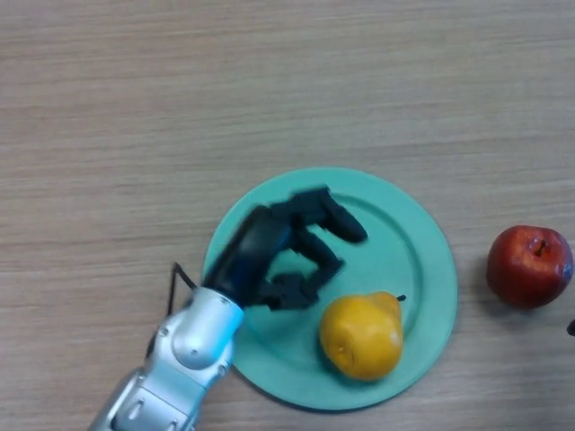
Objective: Pick up the yellow pear and place it on the plate
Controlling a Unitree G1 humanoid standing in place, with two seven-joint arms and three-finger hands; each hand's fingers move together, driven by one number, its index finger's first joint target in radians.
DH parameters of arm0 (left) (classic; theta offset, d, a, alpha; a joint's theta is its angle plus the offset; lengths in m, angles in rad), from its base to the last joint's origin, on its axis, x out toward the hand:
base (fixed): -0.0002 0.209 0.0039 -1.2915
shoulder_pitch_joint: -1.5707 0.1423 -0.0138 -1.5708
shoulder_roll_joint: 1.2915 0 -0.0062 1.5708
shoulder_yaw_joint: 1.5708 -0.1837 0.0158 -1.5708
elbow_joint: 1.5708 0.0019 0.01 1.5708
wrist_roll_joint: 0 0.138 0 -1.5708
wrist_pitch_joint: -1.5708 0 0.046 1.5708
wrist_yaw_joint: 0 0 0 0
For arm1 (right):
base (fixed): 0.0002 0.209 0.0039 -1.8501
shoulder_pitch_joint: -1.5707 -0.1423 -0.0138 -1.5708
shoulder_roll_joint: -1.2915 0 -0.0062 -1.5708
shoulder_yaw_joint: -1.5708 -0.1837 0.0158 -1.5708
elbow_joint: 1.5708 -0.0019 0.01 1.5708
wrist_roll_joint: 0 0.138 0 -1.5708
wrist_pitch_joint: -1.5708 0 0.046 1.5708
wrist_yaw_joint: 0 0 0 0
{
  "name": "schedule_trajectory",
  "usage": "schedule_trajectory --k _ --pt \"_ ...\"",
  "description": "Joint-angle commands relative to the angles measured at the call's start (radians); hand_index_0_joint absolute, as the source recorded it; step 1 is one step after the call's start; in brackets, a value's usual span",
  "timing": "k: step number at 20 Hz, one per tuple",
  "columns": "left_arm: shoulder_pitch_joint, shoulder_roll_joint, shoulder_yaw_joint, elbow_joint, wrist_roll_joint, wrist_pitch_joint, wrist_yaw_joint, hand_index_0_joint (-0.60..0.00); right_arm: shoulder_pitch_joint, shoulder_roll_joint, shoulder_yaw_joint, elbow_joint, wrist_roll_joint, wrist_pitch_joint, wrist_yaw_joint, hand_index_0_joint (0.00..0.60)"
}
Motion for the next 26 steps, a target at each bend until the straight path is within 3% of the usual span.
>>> schedule_trajectory --k 1,5,6,9,10,11,14,20,26 --pt "-0.033 0.003 0.080 -0.099 0.001 -0.155 0.057 -0.600 -0.011 -0.023 -0.040 -0.059 0.002 -0.093 -0.024 0.000" --pt "-0.008 0.003 0.189 -0.218 -0.043 -0.113 0.047 -0.600 -0.014 -0.019 -0.018 -0.056 0.018 -0.079 -0.035 0.000" --pt "0.000 0.003 0.229 -0.260 -0.084 -0.087 0.025 -0.550 -0.024 -0.028 -0.012 -0.055 0.017 -0.066 -0.043 0.000" --pt "0.006 0.003 0.279 -0.291 -0.083 -0.078 0.001 -0.200 -0.033 -0.033 0.004 -0.038 0.009 -0.082 -0.050 0.000" --pt "0.013 0.013 0.343 -0.276 -0.036 -0.144 -0.021 -0.056 -0.045 -0.041 0.022 -0.021 0.016 -0.084 -0.058 0.000" --pt "0.018 0.022 0.375 -0.261 -0.007 -0.184 -0.032 0.000 -0.050 -0.045 0.031 -0.014 0.025 -0.078 -0.060 0.000" --pt "0.070 0.079 0.460 -0.275 -0.047 -0.174 -0.097 0.000 -0.067 -0.057 0.055 0.013 0.019 -0.102 -0.066 0.000" --pt "0.107 0.141 0.574 -0.306 -0.133 -0.142 -0.071 0.000 -0.090 -0.074 0.081 0.051 0.060 -0.100 -0.058 0.000" --pt "0.119 0.166 0.624 -0.329 -0.194 -0.102 -0.074 0.000 -0.115 -0.085 0.118 0.090 0.053 -0.099 -0.043 0.000"
